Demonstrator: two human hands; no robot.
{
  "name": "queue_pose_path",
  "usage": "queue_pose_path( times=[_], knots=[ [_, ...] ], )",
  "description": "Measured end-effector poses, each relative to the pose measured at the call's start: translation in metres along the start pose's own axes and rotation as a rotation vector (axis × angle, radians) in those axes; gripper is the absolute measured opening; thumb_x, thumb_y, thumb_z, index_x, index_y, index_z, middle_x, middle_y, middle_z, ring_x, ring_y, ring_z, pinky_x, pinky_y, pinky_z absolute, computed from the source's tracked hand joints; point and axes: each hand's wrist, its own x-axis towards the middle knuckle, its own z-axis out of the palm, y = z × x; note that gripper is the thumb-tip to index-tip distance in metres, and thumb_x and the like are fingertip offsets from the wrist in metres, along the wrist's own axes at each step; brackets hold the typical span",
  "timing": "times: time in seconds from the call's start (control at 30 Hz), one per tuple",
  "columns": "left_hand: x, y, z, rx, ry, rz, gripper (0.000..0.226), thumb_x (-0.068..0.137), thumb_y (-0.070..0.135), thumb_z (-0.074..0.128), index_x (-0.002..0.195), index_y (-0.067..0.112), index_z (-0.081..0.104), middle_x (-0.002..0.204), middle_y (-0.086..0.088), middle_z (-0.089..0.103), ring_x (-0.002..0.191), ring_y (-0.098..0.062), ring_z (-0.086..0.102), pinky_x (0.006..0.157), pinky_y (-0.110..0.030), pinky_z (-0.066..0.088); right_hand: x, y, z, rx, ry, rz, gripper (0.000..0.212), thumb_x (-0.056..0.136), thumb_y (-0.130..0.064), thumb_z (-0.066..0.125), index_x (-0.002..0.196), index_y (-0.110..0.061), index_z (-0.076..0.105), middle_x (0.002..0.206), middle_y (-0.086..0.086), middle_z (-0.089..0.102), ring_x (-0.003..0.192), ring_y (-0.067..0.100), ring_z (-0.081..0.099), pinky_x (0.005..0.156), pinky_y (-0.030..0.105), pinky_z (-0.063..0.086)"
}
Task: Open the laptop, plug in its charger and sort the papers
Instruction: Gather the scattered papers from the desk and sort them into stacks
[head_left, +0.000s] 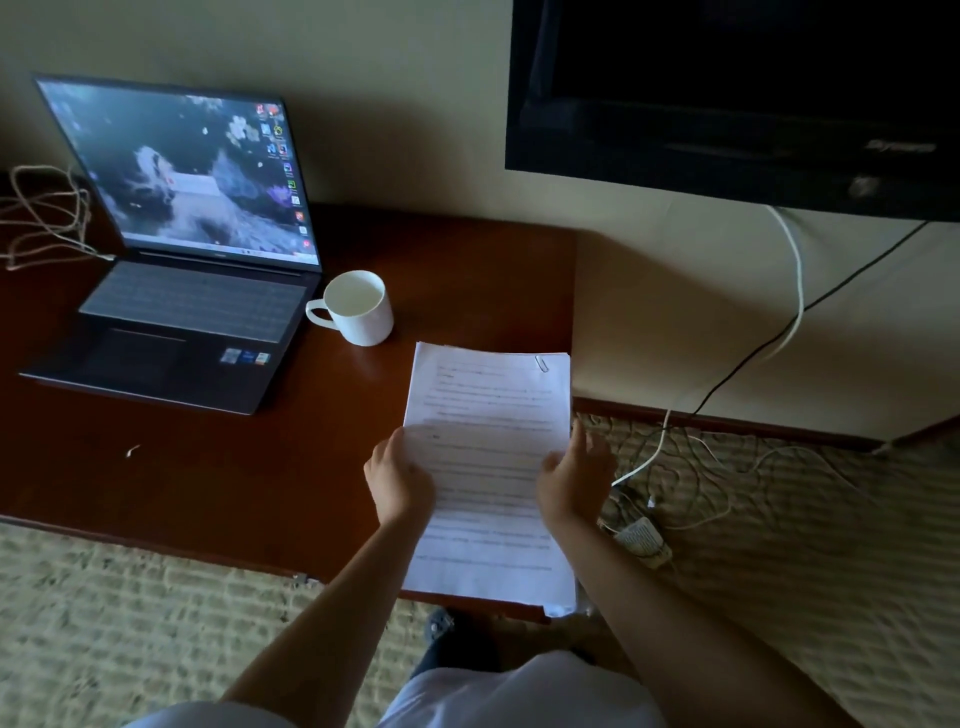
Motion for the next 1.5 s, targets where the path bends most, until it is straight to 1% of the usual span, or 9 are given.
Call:
queue_pose_path(
  times=[0.13, 0.23, 0.43, 0.57, 0.63, 0.73, 0.87, 1.17, 1.5],
  knots=[
    [0.015, 0.009, -0.007, 0.011, -0.018, -0.12, 0.047, 0.085, -0.005, 0.046, 0.124, 0.018, 0.058, 0.127, -0.002, 0.057, 0.118, -0.023, 0.047, 0.099, -0.044, 0.047, 0.003, -0.022, -0.004, -0.008, -0.005, -0.048, 0.038, 0.08, -0.005, 0.059, 0.117, -0.011, 0.06, 0.123, 0.014, 0.053, 0.115, 0.034, 0.044, 0.089, 0.04, 0.04],
    [0.042, 0.021, -0.025, -0.062, -0.009, -0.163, 0.05, 0.087, -0.006, 0.048, 0.134, 0.013, 0.051, 0.137, -0.006, 0.052, 0.126, -0.024, 0.048, 0.103, -0.039, 0.045, 0.012, -0.052, 0.002, 0.086, -0.149, -0.115, 0.035, 0.084, -0.007, 0.055, 0.118, -0.009, 0.06, 0.121, 0.012, 0.057, 0.115, 0.03, 0.049, 0.091, 0.037, 0.044],
    [0.111, 0.039, -0.066, -0.213, 0.046, -0.178, 0.049, 0.087, -0.003, 0.053, 0.132, 0.016, 0.048, 0.128, -0.007, 0.054, 0.103, -0.017, 0.055, 0.087, -0.035, 0.054, 0.027, -0.145, 0.02, 0.292, -0.516, -0.208, 0.037, 0.093, -0.01, 0.049, 0.13, -0.013, 0.051, 0.132, 0.002, 0.053, 0.12, 0.018, 0.051, 0.088, 0.022, 0.041],
    [0.157, 0.037, -0.081, -0.227, 0.091, -0.138, 0.065, 0.083, -0.003, 0.054, 0.142, 0.018, 0.036, 0.138, -0.009, 0.043, 0.104, -0.016, 0.051, 0.089, -0.033, 0.05, 0.042, -0.192, 0.042, 0.338, -0.542, -0.176, 0.044, 0.092, -0.012, 0.049, 0.136, -0.02, 0.046, 0.136, 0.0, 0.051, 0.122, 0.018, 0.05, 0.095, 0.029, 0.044],
    [0.175, 0.034, -0.078, -0.248, 0.041, -0.136, 0.066, 0.086, 0.0, 0.053, 0.144, 0.021, 0.033, 0.143, -0.008, 0.04, 0.112, -0.022, 0.054, 0.094, -0.042, 0.05, 0.047, -0.208, 0.053, 0.355, -0.55, -0.133, 0.05, 0.093, -0.014, 0.046, 0.141, -0.024, 0.039, 0.142, -0.001, 0.046, 0.125, 0.02, 0.048, 0.1, 0.038, 0.045],
    [0.191, 0.024, -0.072, -0.324, -0.037, -0.134, 0.053, 0.09, 0.006, 0.05, 0.139, 0.024, 0.039, 0.138, -0.005, 0.049, 0.117, -0.025, 0.054, 0.096, -0.047, 0.049, 0.048, -0.222, 0.064, 0.421, -0.6, -0.113, 0.058, 0.092, -0.012, 0.046, 0.146, -0.026, 0.029, 0.147, -0.001, 0.039, 0.131, 0.022, 0.043, 0.103, 0.042, 0.042],
    [0.202, 0.019, -0.07, -0.546, -0.073, -0.233, 0.033, 0.092, 0.011, 0.055, 0.122, 0.022, 0.045, 0.115, -0.006, 0.061, 0.102, -0.023, 0.062, 0.089, -0.045, 0.054, 0.053, -0.233, 0.072, 0.57, -0.648, -0.11, 0.063, 0.087, -0.01, 0.06, 0.141, -0.028, 0.034, 0.128, -0.006, 0.051, 0.117, 0.013, 0.048, 0.091, 0.029, 0.043],
    [0.184, 0.04, -0.06, -0.656, -0.208, -0.079, 0.012, 0.084, 0.013, 0.068, 0.089, 0.012, 0.057, 0.068, 0.0, 0.069, 0.076, -0.021, 0.069, 0.083, -0.042, 0.056, 0.081, -0.225, 0.053, 0.738, -0.518, -0.057, 0.065, 0.085, -0.004, 0.06, 0.138, -0.034, 0.037, 0.119, -0.01, 0.055, 0.111, 0.006, 0.052, 0.081, 0.016, 0.042],
    [0.18, 0.124, 0.01, -0.642, -0.405, -0.004, 0.014, 0.082, 0.017, 0.074, 0.091, 0.014, 0.063, 0.075, -0.002, 0.071, 0.072, -0.016, 0.066, 0.085, -0.042, 0.054, 0.161, -0.159, 0.022, 0.782, -0.312, 0.041, 0.064, 0.088, -0.003, 0.057, 0.144, -0.026, 0.035, 0.129, -0.003, 0.056, 0.116, 0.011, 0.054, 0.092, 0.022, 0.043]
  ],
)
